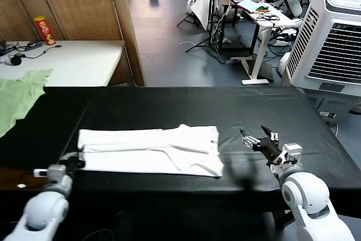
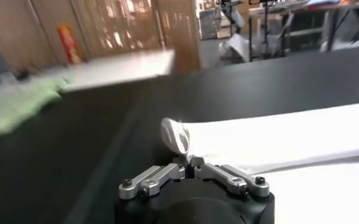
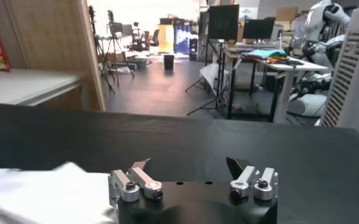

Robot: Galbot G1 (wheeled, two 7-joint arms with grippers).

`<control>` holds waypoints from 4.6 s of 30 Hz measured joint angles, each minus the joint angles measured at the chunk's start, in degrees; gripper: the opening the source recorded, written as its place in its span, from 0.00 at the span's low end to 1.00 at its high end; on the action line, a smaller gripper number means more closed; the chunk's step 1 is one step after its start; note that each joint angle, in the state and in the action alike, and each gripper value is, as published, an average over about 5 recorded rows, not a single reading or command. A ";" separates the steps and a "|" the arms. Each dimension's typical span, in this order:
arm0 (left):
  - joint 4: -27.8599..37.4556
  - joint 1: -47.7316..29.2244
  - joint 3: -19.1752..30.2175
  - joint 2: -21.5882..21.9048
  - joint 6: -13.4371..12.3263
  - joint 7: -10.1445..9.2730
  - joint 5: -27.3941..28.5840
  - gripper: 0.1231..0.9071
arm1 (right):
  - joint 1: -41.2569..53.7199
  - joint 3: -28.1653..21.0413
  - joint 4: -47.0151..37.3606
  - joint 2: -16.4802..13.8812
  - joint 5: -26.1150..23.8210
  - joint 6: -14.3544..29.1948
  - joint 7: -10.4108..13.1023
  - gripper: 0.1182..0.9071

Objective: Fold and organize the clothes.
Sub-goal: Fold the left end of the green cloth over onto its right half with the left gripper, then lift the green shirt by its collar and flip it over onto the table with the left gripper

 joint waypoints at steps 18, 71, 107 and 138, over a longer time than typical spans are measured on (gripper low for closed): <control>-15.44 -3.02 14.27 -9.15 8.49 -5.54 -4.51 0.04 | -1.34 0.05 0.19 2.46 -2.28 0.00 0.42 0.86; -15.93 -7.64 20.07 -17.09 5.66 -6.46 -9.57 0.86 | 6.01 -20.76 -7.23 5.78 -14.88 2.27 -5.56 0.86; -5.84 -3.36 8.78 -20.02 2.94 -1.49 -28.17 0.43 | -0.27 -11.03 2.81 7.19 -5.50 1.56 -2.28 0.86; -13.73 1.33 -5.97 6.55 4.97 -1.50 0.72 0.02 | -1.76 -8.09 2.54 9.03 -7.15 1.91 -1.81 0.86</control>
